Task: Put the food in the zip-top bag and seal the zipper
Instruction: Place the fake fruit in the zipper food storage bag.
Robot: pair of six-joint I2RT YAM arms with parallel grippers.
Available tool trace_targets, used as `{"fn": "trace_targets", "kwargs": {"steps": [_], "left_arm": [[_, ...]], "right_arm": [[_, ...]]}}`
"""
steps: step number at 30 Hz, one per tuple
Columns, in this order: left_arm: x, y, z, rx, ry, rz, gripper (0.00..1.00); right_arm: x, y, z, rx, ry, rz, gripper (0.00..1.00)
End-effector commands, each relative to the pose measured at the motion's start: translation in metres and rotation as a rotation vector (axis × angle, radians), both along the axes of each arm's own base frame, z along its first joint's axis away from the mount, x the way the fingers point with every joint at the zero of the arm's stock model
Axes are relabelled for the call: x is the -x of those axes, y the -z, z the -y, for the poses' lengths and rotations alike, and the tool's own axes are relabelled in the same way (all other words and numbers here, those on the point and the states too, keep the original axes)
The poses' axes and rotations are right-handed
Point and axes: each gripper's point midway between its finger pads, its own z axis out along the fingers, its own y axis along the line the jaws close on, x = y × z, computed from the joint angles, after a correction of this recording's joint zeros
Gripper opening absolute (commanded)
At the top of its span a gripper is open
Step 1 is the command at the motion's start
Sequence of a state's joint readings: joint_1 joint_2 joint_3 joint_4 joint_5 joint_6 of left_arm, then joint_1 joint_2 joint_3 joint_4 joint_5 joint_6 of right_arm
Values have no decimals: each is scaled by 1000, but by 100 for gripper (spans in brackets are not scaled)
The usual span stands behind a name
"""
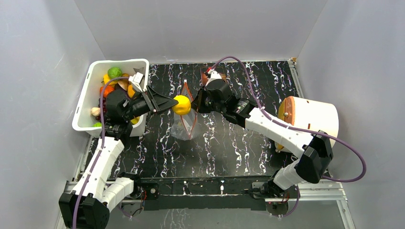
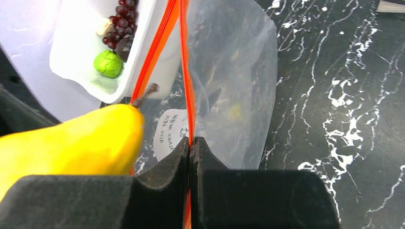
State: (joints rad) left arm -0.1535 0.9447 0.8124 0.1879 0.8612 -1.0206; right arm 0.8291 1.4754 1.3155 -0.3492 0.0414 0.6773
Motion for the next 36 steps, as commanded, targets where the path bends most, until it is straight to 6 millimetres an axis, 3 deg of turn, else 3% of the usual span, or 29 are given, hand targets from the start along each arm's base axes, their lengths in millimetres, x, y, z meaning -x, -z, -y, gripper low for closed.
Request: {"fn": "trace_targets", "kwargs": {"steps": [1,11,24,36], "left_arm": [[4,-4,6,33,36,28,23],[3,6,14,58,71,4,23],[-13,54,0,-160,-33,-53,20],[-22,67,-9,-257,-79,-63,24]], "right_arm": [[-4,-45,-12,-128,-29,85,0],[-2,-47,-13,-134,-38,97,0],[5,-61,-10,-178,-56,124,0],[12,-58,-21,-202,-118,98,0]]}}
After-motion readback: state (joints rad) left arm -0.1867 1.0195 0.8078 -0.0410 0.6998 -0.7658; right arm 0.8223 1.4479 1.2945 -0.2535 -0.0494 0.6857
